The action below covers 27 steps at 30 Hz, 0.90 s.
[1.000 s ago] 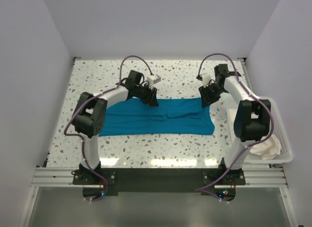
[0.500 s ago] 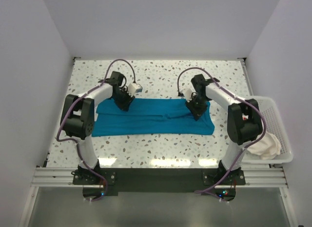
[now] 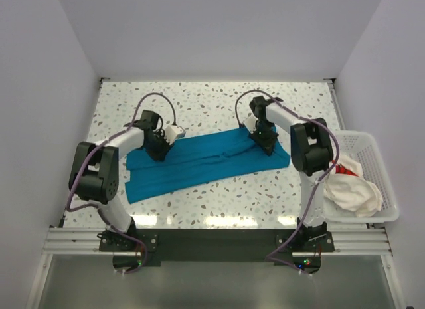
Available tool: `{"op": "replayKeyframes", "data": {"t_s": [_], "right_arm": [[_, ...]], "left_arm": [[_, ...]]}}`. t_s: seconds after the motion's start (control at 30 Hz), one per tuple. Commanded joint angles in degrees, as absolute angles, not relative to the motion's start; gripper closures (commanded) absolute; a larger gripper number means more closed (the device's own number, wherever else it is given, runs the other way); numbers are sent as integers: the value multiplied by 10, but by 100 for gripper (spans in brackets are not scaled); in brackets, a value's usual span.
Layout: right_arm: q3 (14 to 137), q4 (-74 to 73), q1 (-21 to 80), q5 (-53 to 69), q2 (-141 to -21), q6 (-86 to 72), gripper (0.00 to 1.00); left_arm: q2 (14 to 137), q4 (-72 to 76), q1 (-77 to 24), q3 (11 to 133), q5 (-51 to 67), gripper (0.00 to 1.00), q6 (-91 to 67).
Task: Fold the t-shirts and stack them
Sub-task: Fold the tshirt
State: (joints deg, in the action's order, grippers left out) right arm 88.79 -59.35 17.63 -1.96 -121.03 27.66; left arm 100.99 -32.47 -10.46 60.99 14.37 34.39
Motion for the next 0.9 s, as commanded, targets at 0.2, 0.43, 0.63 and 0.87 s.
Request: {"op": "replayKeyframes", "data": {"t_s": [0.2, 0.43, 0.63, 0.87], "right_arm": [[1256, -413, 177, -119, -1461, 290, 88], [1261, -244, 178, -137, -1449, 336, 80], [1202, -202, 177, -129, -1340, 324, 76], [1164, -313, 164, -51, -1261, 272, 71]], "left_arm": [[920, -424, -103, 526, 245, 78, 330], [860, -442, -115, 634, 283, 69, 326], [908, -432, -212, 682, 251, 70, 352], [971, -392, -318, 681, 184, 71, 374]]}}
